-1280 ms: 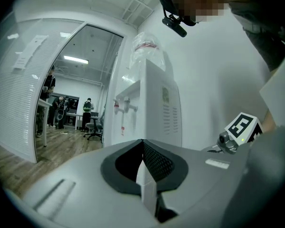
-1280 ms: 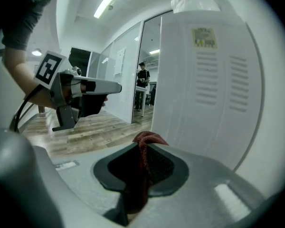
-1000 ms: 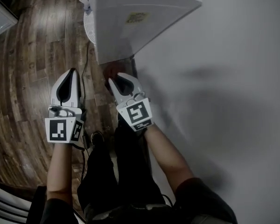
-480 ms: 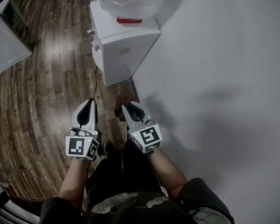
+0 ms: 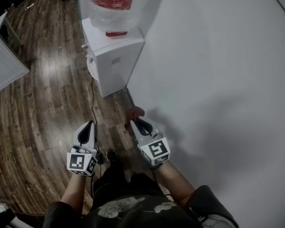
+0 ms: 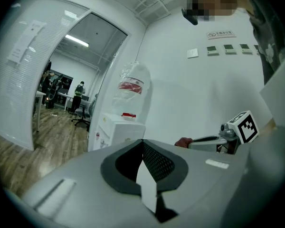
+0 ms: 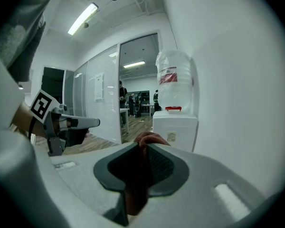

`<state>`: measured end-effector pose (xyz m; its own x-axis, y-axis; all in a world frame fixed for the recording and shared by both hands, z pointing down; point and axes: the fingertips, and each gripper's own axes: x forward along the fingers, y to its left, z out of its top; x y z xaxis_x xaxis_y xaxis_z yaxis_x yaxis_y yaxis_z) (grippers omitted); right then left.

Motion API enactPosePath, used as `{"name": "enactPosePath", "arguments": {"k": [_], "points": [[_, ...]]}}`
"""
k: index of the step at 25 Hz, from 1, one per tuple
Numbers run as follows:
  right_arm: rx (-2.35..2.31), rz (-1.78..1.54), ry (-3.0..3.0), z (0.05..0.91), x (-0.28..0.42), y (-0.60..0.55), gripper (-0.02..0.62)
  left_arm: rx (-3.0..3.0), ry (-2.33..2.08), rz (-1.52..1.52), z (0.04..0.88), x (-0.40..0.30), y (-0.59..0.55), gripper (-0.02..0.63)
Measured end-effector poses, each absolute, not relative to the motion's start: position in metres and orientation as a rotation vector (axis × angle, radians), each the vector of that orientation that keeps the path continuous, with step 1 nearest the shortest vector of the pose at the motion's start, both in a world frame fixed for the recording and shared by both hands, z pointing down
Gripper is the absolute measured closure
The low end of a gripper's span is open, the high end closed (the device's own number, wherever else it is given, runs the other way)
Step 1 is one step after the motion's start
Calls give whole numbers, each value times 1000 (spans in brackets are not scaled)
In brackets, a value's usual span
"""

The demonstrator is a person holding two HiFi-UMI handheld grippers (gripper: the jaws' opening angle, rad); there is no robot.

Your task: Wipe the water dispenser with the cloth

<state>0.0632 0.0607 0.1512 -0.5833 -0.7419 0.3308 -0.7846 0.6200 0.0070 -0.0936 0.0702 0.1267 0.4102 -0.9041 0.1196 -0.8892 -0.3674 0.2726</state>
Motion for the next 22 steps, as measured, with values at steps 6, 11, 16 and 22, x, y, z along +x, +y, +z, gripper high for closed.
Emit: {"name": "enactPosePath", "arguments": {"k": [6,11,16,22], "points": [[1203,149,-2590,136,70,96,549,2378,-1633,-98,106,-83,106,586],[1224,173,-2639,125,92,151,549,2352,-1675,-124,99,-55,157,587],[1204,139,-2672,107,116,208,549,2424,-1631,-104,99,-13,215,586],[1242,80,-2707,75,149,259,549,2456,-1643,-124,72,20,273,586]]}}
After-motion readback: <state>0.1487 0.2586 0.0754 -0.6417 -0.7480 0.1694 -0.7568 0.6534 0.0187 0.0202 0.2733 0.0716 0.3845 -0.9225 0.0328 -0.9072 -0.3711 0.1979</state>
